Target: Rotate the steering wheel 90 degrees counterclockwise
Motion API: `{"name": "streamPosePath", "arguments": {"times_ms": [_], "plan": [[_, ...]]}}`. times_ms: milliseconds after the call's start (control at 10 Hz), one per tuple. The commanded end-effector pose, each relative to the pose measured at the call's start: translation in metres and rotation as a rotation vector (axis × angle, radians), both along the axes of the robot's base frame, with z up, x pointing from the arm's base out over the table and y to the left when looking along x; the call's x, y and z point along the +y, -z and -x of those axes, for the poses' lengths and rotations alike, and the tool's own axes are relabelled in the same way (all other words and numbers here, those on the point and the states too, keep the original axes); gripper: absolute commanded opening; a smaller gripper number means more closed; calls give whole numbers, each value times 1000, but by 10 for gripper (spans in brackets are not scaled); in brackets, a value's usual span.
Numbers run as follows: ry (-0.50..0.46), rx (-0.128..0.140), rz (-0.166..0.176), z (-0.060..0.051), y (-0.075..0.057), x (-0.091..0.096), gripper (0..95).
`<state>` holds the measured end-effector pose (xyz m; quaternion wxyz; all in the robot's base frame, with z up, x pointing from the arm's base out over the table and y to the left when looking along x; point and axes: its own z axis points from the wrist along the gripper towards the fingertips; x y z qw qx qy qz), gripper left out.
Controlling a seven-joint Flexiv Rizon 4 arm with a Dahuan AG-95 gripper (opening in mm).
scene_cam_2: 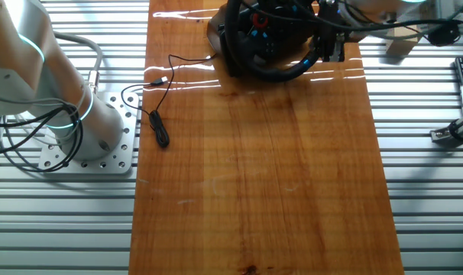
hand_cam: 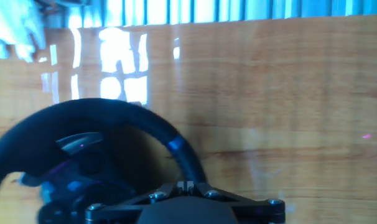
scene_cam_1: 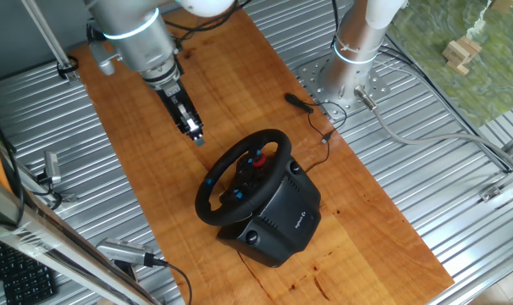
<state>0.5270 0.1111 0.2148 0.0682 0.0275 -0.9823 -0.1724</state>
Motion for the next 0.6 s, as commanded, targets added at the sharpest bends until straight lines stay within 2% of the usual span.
{"name": "streamPosePath", "arguments": {"times_ms": [100,600], "plan": [[6,-12,-28,6,-3,7,0],[7,-18,-46,3,-6,11,0]]}}
